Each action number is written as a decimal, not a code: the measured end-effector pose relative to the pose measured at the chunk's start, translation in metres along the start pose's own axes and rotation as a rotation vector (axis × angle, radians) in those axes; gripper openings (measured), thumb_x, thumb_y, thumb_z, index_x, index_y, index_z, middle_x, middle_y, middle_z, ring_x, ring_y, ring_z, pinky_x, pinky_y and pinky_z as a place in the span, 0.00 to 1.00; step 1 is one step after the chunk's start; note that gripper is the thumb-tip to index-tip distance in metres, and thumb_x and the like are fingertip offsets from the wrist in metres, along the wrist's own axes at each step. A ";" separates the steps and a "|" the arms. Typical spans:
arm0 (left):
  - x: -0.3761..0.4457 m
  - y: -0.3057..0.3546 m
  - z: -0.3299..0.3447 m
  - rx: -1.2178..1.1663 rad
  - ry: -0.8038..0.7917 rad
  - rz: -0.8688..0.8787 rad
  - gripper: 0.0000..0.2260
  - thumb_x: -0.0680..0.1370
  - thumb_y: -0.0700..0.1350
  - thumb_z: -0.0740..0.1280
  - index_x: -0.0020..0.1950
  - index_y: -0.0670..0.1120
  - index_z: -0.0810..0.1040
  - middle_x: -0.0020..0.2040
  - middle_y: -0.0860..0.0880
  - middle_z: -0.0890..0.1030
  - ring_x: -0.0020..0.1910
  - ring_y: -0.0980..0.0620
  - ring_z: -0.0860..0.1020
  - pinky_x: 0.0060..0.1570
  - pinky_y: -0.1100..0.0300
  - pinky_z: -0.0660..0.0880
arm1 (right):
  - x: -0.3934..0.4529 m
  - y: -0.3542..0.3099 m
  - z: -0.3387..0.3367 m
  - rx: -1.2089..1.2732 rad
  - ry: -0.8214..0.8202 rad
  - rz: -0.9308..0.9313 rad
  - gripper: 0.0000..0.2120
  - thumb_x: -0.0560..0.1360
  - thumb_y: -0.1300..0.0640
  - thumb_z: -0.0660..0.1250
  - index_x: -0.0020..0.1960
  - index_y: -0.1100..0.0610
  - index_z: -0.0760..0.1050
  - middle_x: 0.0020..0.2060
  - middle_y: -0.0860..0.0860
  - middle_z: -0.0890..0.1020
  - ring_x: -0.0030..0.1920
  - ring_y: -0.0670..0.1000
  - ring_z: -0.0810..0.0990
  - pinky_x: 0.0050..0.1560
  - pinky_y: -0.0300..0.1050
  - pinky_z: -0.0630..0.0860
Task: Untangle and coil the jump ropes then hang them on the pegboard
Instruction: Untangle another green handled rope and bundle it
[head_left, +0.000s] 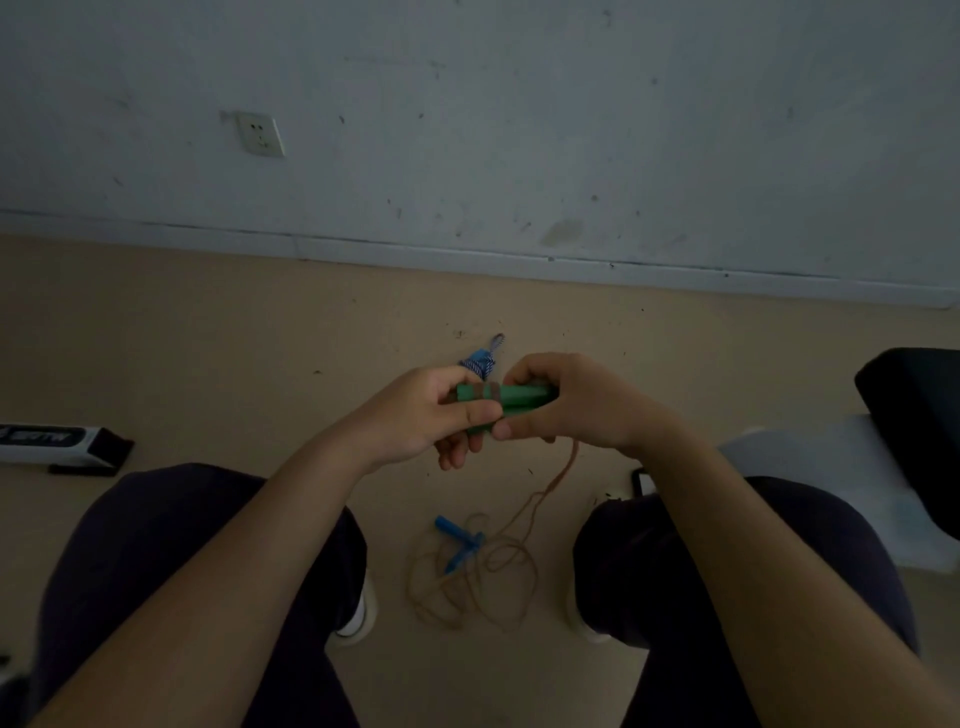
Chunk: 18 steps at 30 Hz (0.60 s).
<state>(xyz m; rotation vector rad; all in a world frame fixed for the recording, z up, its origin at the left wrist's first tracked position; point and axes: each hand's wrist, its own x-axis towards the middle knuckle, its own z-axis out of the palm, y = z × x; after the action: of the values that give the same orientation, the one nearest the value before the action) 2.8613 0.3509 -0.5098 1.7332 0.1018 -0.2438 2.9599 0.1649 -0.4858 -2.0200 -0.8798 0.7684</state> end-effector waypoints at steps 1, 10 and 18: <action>0.000 0.000 0.000 -0.003 0.002 -0.001 0.10 0.79 0.46 0.70 0.58 0.46 0.74 0.35 0.47 0.82 0.29 0.51 0.79 0.28 0.60 0.75 | 0.000 0.000 0.000 0.006 -0.007 0.002 0.13 0.66 0.49 0.80 0.44 0.51 0.79 0.33 0.46 0.78 0.31 0.42 0.76 0.32 0.37 0.74; 0.005 -0.001 -0.007 -0.150 0.123 0.110 0.16 0.72 0.54 0.73 0.56 0.49 0.78 0.35 0.46 0.84 0.28 0.51 0.79 0.27 0.60 0.75 | 0.002 0.004 0.001 0.396 0.084 -0.058 0.18 0.68 0.54 0.76 0.53 0.62 0.78 0.35 0.50 0.79 0.33 0.46 0.76 0.34 0.39 0.73; 0.007 0.000 0.002 -0.370 0.307 0.140 0.21 0.71 0.55 0.73 0.56 0.45 0.73 0.35 0.46 0.84 0.29 0.51 0.79 0.29 0.60 0.75 | 0.009 -0.001 0.025 0.677 0.142 -0.106 0.12 0.74 0.53 0.68 0.51 0.61 0.79 0.36 0.49 0.82 0.31 0.45 0.73 0.34 0.39 0.67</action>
<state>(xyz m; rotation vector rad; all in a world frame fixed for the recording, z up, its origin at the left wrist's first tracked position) 2.8676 0.3484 -0.5121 1.3901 0.2331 0.1401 2.9461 0.1826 -0.4994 -1.3965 -0.5390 0.7288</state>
